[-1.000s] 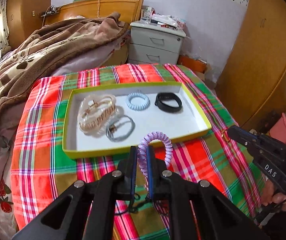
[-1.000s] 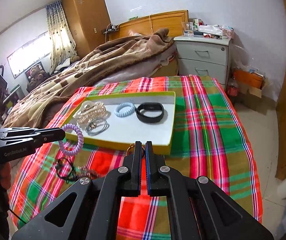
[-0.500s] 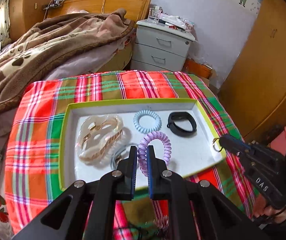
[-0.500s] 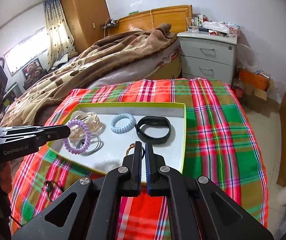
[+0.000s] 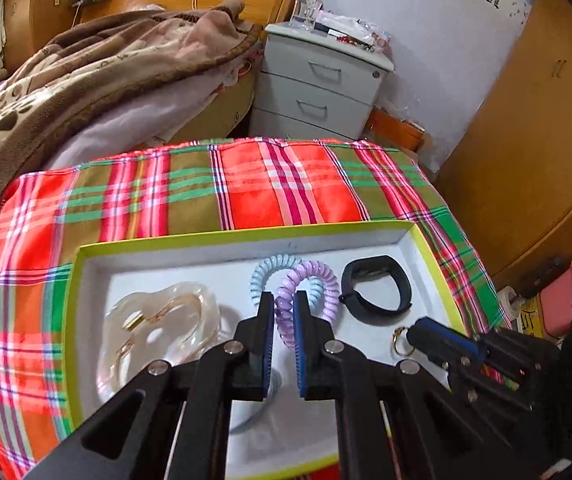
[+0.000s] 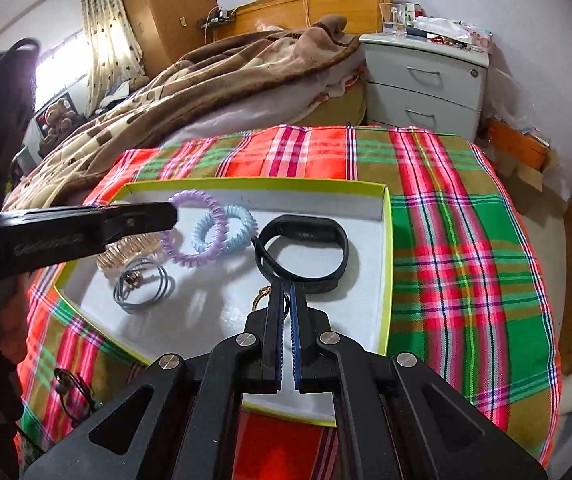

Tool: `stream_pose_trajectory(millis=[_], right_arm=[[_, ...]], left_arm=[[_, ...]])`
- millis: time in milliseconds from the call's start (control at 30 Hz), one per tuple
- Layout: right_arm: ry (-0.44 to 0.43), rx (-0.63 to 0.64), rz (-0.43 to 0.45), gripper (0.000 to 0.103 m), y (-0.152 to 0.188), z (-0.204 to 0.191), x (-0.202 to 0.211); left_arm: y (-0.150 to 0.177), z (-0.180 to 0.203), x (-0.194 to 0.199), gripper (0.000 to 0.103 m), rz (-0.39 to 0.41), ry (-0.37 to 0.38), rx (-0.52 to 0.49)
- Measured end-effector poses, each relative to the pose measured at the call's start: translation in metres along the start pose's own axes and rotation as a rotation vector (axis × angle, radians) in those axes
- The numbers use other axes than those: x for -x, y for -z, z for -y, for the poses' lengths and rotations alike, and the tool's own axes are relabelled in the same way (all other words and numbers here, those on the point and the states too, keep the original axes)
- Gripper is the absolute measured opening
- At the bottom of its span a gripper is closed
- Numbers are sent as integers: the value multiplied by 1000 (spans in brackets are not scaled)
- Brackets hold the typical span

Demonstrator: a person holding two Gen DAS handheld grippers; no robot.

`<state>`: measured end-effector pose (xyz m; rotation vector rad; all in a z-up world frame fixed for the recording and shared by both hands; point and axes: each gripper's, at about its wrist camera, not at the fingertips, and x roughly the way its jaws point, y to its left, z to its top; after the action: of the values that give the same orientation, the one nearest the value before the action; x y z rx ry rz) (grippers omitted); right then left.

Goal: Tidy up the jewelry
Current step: 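Carry purple coil and gold ring over into the yellow box, then open both tools to drop the coil and ring into the box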

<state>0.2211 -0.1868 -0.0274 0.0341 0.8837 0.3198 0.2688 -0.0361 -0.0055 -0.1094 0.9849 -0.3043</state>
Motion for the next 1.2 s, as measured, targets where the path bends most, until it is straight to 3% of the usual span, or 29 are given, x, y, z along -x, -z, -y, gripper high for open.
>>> stream_pose_trajectory(millis=[633, 867, 1200], right_arm=[[53, 43, -53, 3, 4, 1, -15], [66, 42, -61, 3, 4, 1, -17], [64, 34, -64, 7, 2, 2, -17]], left_arm=[[0, 4, -25, 10, -42, -34, -13], [2, 7, -25, 24, -45, -63, -38], [4, 5, -21, 35, -37, -62, -36]])
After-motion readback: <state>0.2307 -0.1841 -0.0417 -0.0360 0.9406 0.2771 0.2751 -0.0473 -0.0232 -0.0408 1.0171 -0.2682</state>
